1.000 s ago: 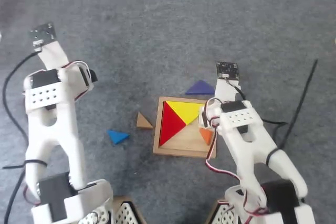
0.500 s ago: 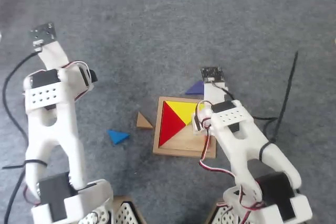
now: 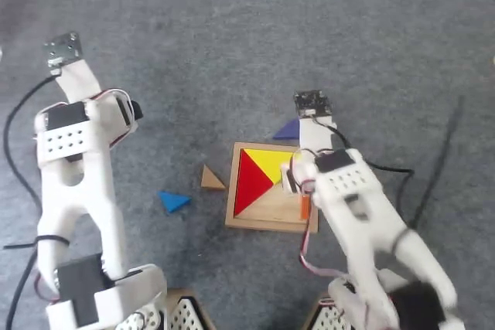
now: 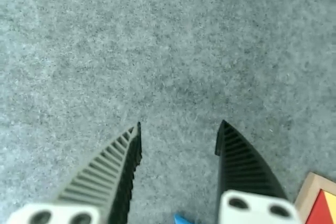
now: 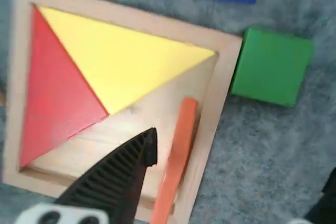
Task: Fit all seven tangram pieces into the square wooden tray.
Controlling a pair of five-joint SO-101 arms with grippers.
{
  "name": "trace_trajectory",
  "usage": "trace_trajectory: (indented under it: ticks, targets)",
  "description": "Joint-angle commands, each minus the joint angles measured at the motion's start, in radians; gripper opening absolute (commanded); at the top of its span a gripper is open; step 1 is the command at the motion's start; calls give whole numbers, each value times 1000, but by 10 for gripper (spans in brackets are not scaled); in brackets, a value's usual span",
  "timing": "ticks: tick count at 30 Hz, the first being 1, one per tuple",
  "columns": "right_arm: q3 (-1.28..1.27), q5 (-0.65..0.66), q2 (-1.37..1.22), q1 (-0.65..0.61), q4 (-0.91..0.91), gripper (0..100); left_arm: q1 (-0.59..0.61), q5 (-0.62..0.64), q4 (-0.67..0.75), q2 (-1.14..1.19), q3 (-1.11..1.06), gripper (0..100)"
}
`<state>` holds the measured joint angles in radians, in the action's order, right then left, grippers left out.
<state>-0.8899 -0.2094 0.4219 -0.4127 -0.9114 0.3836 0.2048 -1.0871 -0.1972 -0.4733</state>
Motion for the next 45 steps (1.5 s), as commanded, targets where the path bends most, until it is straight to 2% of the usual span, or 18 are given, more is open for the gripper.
trace_trajectory:
  ticks: [1,6,30,37,45]
  targets:
    - [-77,9,243,-4,-12,478,-2,-8,20,-17,5,227]
    - [-221,17,389,2,-12,478,-2,-8,21,-17,5,227]
    - [-150,49,206,-38,-10,478,-2,-8,15,-17,5,227]
    - [-187,58,205,53,16,478,-2,-8,15,-17,5,227]
    - [-204,60,205,58,33,478,-2,-8,15,-17,5,227]
